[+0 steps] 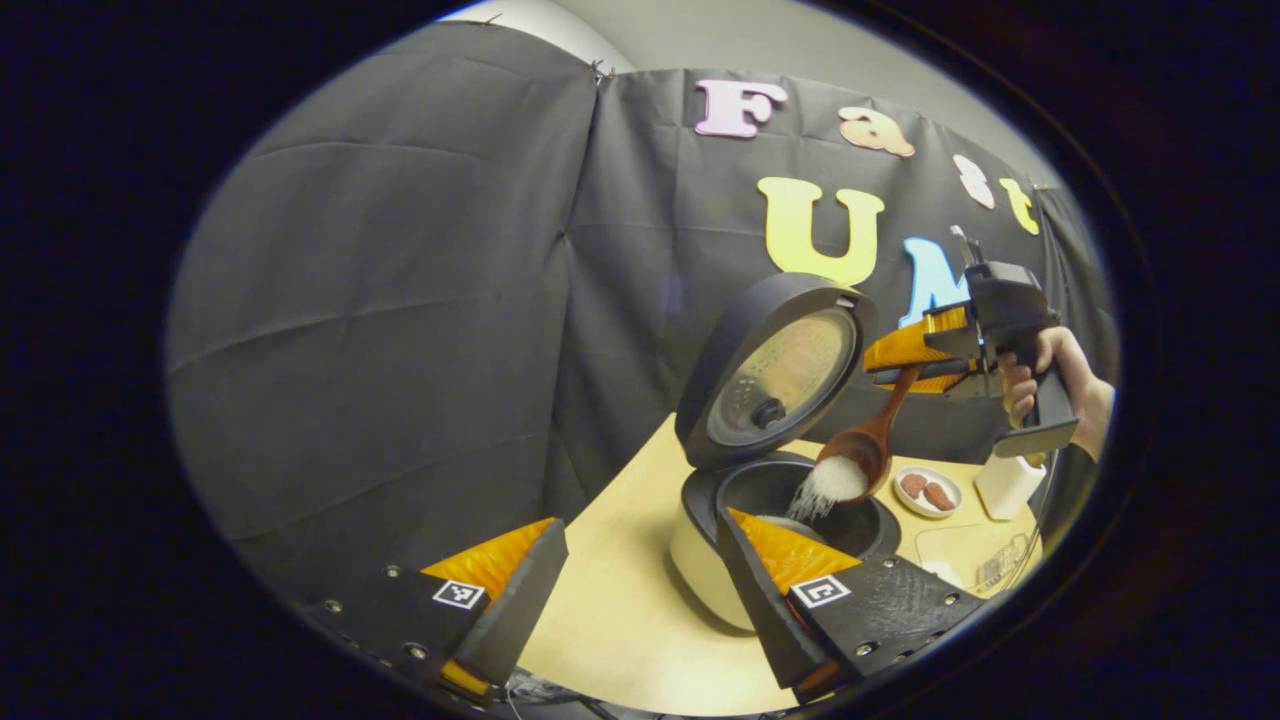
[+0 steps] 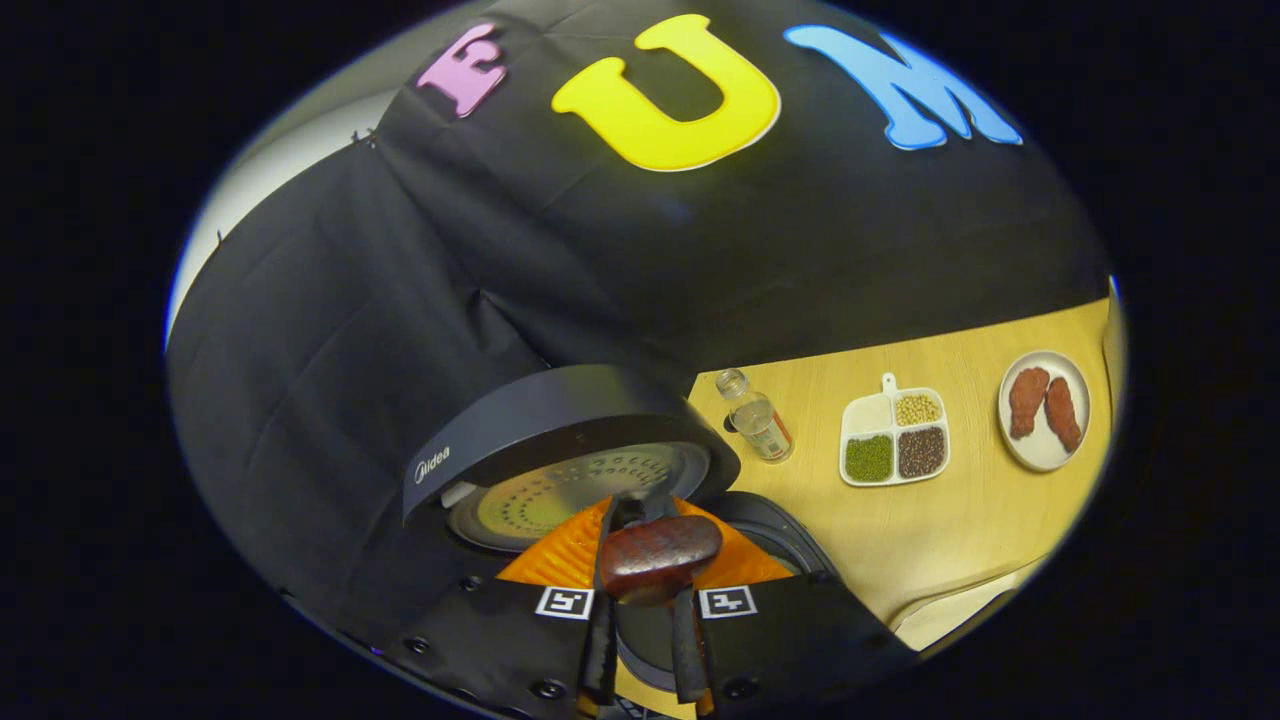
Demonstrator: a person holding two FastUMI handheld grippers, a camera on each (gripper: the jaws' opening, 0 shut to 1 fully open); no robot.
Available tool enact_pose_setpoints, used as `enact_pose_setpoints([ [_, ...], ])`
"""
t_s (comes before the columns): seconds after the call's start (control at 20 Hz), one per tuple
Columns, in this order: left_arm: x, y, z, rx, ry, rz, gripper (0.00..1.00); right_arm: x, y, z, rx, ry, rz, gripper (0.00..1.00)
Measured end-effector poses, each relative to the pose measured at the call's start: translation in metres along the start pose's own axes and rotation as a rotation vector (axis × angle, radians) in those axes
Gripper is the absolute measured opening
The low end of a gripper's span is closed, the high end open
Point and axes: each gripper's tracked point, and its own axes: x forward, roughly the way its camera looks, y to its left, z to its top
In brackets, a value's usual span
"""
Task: Close the left gripper, press the button to open the rice cooker; take a wooden spoon from the chopstick holder with the right hand, scoop a spoonful of rice and pour it into the rice cooker, then put the wooden spoon back into the chopstick holder.
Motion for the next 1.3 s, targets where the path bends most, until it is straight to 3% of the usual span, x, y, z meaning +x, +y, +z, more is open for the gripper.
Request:
enact_pose_setpoints([
  [0.2,-0.001,0.004,0.003,0.004,-0.007,0.005,0.94,0.004,0.006,-0.005,-0.077,-0.012,-0.007,0.2],
  [0.25,-0.001,0.004,0.003,0.009,-0.01,0.004,0.94,0.005,0.006,-0.005,-0.096,-0.016,-0.014,0.24],
  [0.45,0.0,0.002,0.005,0.028,-0.013,-0.001,0.94,0.006,0.009,-0.003,-0.196,-0.054,-0.027,0.24],
  [0.5,0.0,0.001,0.005,0.031,-0.014,-0.003,0.95,0.005,0.011,-0.003,-0.221,-0.063,-0.028,0.2],
  [0.55,0.0,0.0,0.005,0.033,-0.015,-0.004,0.94,0.005,0.013,-0.002,-0.244,-0.069,-0.027,0.24],
  [0.8,-0.001,-0.002,0.008,0.043,-0.025,-0.007,0.95,0.006,0.015,-0.006,-0.359,-0.088,-0.033,0.24],
  [0.85,-0.001,-0.003,0.009,0.045,-0.027,-0.006,0.95,0.006,0.014,-0.007,-0.384,-0.088,-0.034,0.2],
  [0.9,-0.001,-0.003,0.008,0.046,-0.029,-0.004,0.94,0.007,0.015,-0.008,-0.407,-0.087,-0.032,0.24],
  [1.3,-0.007,-0.002,0.006,0.047,-0.029,0.007,0.94,-0.005,0.041,-0.012,-0.647,-0.169,0.041,0.24],
])
